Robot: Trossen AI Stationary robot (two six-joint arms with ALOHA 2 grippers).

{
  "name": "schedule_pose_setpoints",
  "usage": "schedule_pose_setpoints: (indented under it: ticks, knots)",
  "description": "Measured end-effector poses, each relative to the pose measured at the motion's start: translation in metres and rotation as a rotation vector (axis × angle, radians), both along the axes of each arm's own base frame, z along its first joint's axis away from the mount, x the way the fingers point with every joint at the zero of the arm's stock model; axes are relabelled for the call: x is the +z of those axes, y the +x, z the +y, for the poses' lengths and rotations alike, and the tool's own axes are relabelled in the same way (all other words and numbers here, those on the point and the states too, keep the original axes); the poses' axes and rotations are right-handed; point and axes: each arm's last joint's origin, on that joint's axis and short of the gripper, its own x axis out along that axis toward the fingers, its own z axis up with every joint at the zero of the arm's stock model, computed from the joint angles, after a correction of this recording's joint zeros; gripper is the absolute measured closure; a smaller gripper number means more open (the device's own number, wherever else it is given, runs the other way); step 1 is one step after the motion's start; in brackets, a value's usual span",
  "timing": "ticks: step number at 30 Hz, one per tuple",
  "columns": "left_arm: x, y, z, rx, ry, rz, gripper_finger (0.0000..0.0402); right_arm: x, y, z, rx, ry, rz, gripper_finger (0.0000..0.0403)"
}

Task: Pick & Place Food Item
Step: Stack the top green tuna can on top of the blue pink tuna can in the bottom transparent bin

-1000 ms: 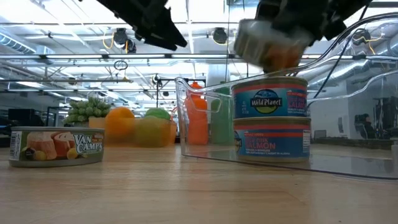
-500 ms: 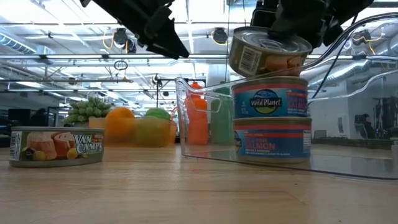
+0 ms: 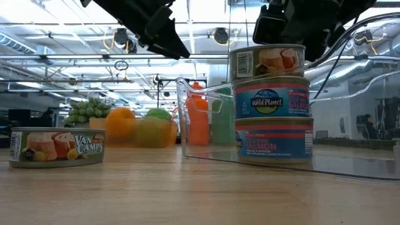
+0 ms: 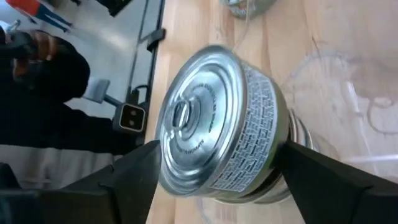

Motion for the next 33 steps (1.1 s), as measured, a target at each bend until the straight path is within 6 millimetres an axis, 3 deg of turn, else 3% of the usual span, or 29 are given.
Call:
schedule_pose_setpoints:
  ticks: [11,16,20,25,30,33]
  knots:
    - [-0.001,0.000,0.000,-0.001,-0.005,0.005,0.0028,0.019,-0.010,-0.009,-0.017,0.008,-0.046,0.0093]
    - [-0.001,-0.001,-0.001,0.000,-0.016,0.007,0.0037,0.036,-0.012,0.015,0.142,-0.021,-0.252,0.0104]
    - [-0.001,-0.001,-0.001,0.001,-0.019,0.006,0.0043,0.041,-0.014,0.036,0.225,-0.142,-0.396,0.0128]
    - [-0.001,-0.001,-0.001,0.005,-0.027,0.001,0.0041,0.032,-0.020,0.055,0.257,-0.309,-0.393,0.0211]
    - [-0.001,-0.001,-0.001,0.014,-0.043,-0.008,0.0033,0.025,-0.027,0.067,0.290,-0.467,-0.389,0.0371]
    - [-0.001,-0.001,-0.001,0.015,-0.045,-0.009,0.0034,0.025,-0.029,0.072,0.279,-0.493,-0.388,0.0390]
